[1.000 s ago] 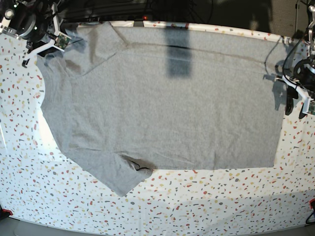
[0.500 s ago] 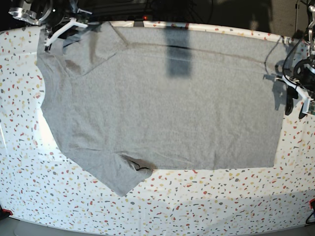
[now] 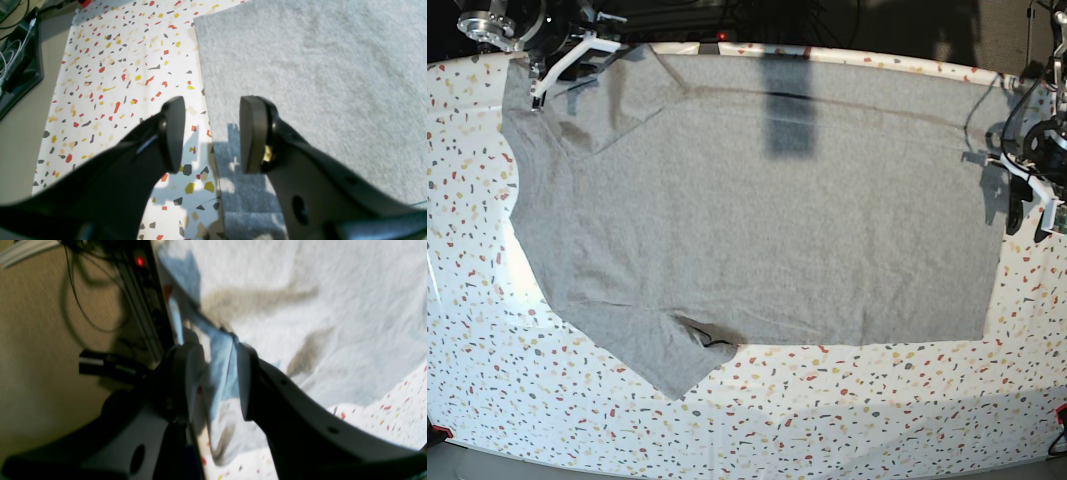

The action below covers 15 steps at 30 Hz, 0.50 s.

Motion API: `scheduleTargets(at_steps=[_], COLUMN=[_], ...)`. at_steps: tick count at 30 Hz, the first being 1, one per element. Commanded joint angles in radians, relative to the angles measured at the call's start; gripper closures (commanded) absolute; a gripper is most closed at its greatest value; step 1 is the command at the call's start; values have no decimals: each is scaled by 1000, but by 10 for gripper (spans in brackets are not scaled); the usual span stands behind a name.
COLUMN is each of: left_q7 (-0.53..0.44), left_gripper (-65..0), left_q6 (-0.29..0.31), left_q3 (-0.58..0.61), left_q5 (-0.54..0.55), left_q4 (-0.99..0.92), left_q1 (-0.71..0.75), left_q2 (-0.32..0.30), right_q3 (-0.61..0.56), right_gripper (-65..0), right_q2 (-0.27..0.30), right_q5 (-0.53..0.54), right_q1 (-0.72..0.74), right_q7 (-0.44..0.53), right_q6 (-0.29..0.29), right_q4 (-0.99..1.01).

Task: Fold the T-shirt properly
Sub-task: 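Grasp the shirt's shoulder edge with the right gripper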

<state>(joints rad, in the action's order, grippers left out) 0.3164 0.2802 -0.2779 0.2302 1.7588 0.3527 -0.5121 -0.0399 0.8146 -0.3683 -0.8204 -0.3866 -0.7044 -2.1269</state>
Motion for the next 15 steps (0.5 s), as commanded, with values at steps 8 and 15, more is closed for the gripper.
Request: scheduleTargets(at_steps=[8, 15], left_q7=[-34, -34], left_gripper=[-260, -260], left_q6=[-8, -8], left_q3=[-10, -10], left_q5=[6, 6], left_q4=[14, 14], left_q1=[-3, -3], left_q2=[-18, -18], right_q3=[6, 6], right_gripper=[-216, -216], right_q2=[13, 13], right_q5=[-88, -127], right_q1=[-5, -5], right_q7=[91, 106], right_q6=[29, 28], right_q4=[-13, -5])
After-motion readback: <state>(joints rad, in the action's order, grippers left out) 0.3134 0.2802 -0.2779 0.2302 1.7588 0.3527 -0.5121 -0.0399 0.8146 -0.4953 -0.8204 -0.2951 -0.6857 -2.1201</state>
